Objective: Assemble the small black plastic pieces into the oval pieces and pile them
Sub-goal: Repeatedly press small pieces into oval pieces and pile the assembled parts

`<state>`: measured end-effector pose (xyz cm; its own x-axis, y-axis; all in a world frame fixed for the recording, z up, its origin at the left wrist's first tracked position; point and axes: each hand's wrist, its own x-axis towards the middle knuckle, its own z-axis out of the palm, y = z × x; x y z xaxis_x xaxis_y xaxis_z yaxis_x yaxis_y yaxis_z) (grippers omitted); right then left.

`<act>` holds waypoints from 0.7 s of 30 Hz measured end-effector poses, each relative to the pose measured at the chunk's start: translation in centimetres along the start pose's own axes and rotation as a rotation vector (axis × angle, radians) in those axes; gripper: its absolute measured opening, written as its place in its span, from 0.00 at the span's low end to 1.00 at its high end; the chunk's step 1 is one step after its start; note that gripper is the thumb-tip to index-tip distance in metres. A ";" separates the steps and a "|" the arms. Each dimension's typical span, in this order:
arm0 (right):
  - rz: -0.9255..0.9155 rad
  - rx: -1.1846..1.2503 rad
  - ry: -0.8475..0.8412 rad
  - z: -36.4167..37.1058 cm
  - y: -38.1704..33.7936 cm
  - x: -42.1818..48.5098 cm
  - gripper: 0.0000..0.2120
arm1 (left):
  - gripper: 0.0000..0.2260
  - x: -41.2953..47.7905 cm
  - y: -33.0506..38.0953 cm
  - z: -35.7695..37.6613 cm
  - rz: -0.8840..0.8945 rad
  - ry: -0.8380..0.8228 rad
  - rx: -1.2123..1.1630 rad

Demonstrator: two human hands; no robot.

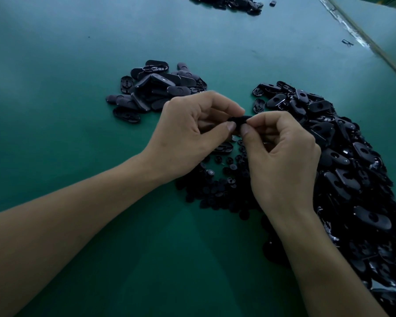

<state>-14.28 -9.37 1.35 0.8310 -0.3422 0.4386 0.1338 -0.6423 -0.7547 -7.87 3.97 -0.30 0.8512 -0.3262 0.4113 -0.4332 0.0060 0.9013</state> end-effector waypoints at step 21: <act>0.050 0.128 -0.047 0.0 0.4 0.1 0.06 | 0.11 0.1 -0.4 -0.3 0.024 0.007 0.081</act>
<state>-14.14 -9.68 1.05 0.8625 -0.3366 0.3780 0.1573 -0.5315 -0.8323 -7.55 4.21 -0.55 0.8418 -0.3206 0.4342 -0.4763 -0.0628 0.8771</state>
